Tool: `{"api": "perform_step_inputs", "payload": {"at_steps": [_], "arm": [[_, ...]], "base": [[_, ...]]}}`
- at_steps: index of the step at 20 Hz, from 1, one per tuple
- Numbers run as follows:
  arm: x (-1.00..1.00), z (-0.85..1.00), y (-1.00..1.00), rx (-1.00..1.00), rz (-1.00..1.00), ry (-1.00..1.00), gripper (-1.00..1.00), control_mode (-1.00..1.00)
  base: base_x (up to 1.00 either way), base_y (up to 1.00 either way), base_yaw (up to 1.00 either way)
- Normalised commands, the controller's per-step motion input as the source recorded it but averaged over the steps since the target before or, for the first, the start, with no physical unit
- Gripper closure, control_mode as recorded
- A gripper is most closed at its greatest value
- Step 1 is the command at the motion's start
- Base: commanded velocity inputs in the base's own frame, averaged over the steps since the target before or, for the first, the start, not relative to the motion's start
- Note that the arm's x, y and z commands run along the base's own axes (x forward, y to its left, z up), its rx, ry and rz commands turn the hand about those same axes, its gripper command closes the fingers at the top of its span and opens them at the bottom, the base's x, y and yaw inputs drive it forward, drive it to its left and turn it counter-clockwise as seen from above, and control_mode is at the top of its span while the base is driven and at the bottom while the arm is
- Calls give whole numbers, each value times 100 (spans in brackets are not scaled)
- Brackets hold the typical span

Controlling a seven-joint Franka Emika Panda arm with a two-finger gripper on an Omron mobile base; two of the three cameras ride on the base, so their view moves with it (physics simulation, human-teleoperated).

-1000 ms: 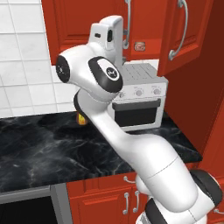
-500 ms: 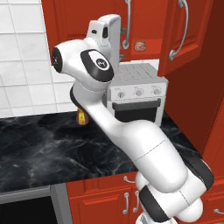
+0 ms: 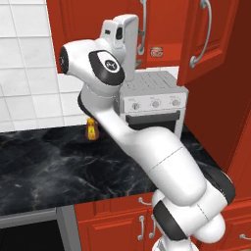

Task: Pick the bar soap and spray from the cabinet and place them on the counter.

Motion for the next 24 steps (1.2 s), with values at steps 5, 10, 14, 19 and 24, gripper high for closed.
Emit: {"api": "perform_step_inputs", "payload": {"at_steps": [5, 10, 14, 19, 24], "arm": [[1, 0, -28, 2, -3, 0, -100, -100], [0, 0, -31, 2, -3, 0, -100, -100], [0, 0, -31, 0, -1, 0, -100, -100], [0, 0, -29, 0, -1, 0, -100, -100], [0, 0, -22, 0, -1, 0, -100, -100]], "base": [[0, 0, 0], [0, 0, 0], [0, 0, 0], [0, 0, 0], [0, 0, 0]]}}
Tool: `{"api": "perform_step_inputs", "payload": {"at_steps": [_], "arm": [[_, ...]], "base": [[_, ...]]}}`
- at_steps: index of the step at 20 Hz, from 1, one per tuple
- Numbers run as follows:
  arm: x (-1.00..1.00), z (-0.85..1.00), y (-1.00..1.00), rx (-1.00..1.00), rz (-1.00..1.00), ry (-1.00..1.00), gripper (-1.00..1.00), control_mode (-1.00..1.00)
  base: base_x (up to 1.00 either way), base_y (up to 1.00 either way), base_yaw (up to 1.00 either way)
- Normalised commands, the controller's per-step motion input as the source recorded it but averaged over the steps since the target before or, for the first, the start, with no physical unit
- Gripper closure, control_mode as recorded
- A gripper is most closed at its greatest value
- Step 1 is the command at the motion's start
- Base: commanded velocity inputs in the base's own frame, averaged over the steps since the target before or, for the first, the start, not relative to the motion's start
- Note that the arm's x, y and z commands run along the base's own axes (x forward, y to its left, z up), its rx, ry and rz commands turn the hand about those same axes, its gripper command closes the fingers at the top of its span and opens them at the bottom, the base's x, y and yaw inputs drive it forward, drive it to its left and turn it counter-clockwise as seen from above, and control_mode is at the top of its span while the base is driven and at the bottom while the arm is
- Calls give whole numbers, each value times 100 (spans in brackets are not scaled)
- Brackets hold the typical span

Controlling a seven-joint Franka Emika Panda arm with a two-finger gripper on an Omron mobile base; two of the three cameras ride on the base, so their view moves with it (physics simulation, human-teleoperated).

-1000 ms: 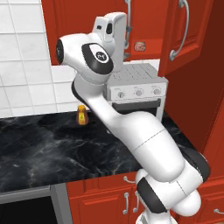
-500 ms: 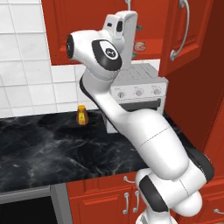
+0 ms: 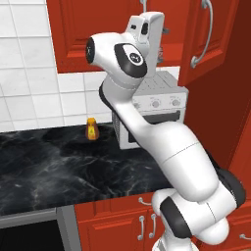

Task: Pick the bar soap and spray from the cabinet and place them on the counter.

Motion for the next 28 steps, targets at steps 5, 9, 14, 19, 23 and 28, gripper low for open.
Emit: {"api": "perform_step_inputs", "payload": {"at_steps": [5, 9, 14, 19, 23, 28], "arm": [[2, 0, -14, 0, -2, 0, -100, -100], [8, -4, -14, 0, -2, 0, -100, -100], [11, -4, -13, 0, -3, 0, -100, -100], [8, -1, -16, 0, -4, 0, -100, -100], [9, -2, -16, 0, -4, 0, -100, -100], [18, -7, -6, 0, -4, 0, -100, -100]], "base": [[0, 0, 0], [0, 0, 0], [0, 0, 0], [0, 0, 0], [0, 0, 0], [0, 0, 0]]}}
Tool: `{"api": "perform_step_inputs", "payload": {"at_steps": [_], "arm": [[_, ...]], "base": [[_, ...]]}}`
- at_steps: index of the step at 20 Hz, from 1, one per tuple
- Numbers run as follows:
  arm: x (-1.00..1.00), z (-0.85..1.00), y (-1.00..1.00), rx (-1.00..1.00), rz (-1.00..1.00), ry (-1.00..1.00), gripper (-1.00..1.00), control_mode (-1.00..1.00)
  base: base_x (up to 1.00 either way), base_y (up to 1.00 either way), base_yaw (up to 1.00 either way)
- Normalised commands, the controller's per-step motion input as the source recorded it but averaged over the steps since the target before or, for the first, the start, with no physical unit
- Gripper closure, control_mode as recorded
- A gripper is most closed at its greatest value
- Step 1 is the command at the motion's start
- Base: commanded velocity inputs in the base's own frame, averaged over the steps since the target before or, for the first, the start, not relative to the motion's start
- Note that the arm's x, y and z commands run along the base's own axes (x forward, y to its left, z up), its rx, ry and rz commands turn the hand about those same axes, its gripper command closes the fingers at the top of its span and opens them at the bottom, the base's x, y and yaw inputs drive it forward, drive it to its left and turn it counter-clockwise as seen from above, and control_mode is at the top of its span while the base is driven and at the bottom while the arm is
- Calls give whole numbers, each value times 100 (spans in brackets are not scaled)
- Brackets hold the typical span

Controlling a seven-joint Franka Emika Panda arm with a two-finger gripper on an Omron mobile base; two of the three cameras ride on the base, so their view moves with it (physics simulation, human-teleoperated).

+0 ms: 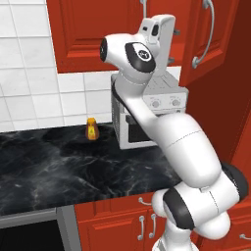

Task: Pick the bar soap and spray from the cabinet and place them on the counter.

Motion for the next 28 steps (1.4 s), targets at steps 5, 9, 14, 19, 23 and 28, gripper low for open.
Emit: {"api": "perform_step_inputs", "payload": {"at_steps": [5, 9, 14, 19, 23, 28], "arm": [[19, -7, -1, 0, -5, 0, -100, -100], [12, -1, -6, 0, -5, 0, -100, -100], [0, 0, -14, 0, -3, 0, -100, -100], [0, -1, -17, 0, -3, 0, -100, -100], [0, -2, -21, 0, -3, 0, -100, -100], [-2, 0, -29, 0, -3, 0, -100, -100]], "base": [[0, 0, 0], [0, 0, 0], [0, 0, 0], [0, 0, 0], [0, 0, 0], [0, 0, 0]]}}
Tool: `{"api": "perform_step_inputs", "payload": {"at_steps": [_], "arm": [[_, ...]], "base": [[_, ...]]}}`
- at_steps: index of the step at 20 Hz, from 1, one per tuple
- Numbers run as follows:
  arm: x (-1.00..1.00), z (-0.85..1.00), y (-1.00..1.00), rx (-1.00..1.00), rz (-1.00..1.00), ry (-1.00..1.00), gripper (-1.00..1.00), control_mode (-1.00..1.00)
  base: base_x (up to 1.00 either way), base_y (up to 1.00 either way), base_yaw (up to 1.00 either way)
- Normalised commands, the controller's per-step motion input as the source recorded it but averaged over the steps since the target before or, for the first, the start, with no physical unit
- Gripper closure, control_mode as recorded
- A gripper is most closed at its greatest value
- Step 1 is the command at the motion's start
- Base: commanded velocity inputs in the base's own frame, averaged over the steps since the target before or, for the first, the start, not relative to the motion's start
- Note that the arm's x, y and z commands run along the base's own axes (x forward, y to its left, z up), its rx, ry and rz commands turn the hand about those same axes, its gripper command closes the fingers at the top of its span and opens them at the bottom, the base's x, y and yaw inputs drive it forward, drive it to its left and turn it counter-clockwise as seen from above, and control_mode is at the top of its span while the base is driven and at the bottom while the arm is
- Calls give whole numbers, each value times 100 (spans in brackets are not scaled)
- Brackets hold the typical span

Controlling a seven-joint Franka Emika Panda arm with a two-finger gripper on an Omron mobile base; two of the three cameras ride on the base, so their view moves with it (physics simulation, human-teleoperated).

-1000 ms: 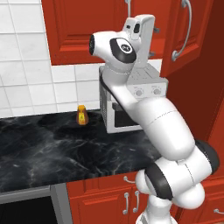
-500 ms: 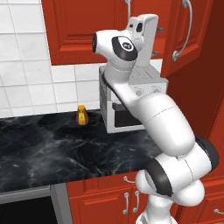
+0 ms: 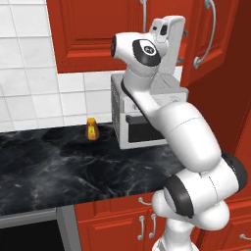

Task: Pick the bar soap and spray from the cabinet and place them on the counter.

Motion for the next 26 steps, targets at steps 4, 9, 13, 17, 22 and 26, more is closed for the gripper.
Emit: {"api": "perform_step_inputs", "payload": {"at_steps": [4, 9, 13, 17, 22, 26], "arm": [[-12, 0, -34, 0, -3, -1, -100, -100], [-19, 0, -34, 0, -4, -3, -100, -100], [-21, 0, -31, 0, -4, -4, -100, -100], [-22, 0, -33, 0, -4, -4, -100, -100], [-20, 0, -38, 0, -4, -3, -100, -100], [-15, 0, -40, 0, -3, -3, -100, -100]], "base": [[0, 0, 0], [0, 0, 0], [0, 0, 0], [0, 0, 0], [0, 0, 0], [0, 0, 0]]}}
